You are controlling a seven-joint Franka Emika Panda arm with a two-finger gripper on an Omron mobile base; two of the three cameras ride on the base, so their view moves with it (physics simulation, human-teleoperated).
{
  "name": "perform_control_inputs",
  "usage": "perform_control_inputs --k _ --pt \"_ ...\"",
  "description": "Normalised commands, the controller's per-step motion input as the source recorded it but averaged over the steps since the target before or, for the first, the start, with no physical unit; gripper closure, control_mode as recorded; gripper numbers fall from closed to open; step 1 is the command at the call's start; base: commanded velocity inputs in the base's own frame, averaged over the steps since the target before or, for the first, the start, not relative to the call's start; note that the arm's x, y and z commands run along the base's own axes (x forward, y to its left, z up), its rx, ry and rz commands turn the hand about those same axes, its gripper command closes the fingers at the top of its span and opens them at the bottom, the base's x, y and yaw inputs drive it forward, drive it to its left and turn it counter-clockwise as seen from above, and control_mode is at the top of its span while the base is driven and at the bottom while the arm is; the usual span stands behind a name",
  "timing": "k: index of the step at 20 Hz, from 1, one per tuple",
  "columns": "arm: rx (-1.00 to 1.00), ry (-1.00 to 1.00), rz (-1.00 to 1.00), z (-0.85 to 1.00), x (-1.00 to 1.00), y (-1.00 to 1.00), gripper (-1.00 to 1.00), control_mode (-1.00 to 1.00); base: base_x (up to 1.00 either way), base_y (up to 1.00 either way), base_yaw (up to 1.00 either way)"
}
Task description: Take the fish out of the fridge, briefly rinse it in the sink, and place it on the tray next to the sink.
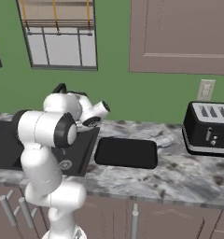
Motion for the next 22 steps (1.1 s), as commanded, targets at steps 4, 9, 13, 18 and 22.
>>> perform_control_inputs --k 4,9,13,18,22 --pt "0.03 0.08 0.00 -0.08 0.56 0.12 1.00 -1.00 0.00 0.00 0.00" --pt "0.00 0.11 0.00 -0.13 0.57 0.22 1.00 -1.00 0.00 0.00 0.00" --pt "0.00 0.13 0.00 -0.17 0.41 0.20 1.00 -1.00 0.00 0.00 0.00" --pt "0.00 0.12 -0.01 -0.16 0.49 0.26 1.00 -1.00 0.00 0.00 0.00" --pt "0.00 0.09 -0.01 -0.17 0.50 0.34 1.00 -1.00 0.00 0.00 0.00"
